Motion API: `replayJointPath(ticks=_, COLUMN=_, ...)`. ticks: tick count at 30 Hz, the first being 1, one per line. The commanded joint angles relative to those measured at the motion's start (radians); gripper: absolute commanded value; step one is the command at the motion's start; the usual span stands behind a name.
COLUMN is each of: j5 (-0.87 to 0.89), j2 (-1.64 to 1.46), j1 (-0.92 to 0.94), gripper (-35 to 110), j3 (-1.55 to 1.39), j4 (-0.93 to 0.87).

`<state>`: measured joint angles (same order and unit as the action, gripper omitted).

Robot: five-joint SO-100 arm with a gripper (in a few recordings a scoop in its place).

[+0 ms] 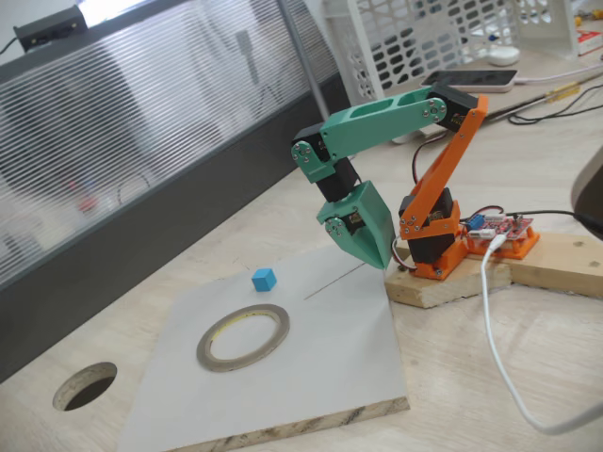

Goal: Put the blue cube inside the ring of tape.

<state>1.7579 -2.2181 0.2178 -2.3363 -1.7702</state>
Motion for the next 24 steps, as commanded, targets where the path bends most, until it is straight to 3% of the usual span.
replayJointPath(ticks=1, j5=0.006, j2=-0.025, j1=0.008, gripper=1, j3=0.006, j4=-0.011)
replayJointPath(ticks=24, j5=0.008, j2=-0.015, j1=0.018, gripper=0, j3=0.287, j4=-0.017)
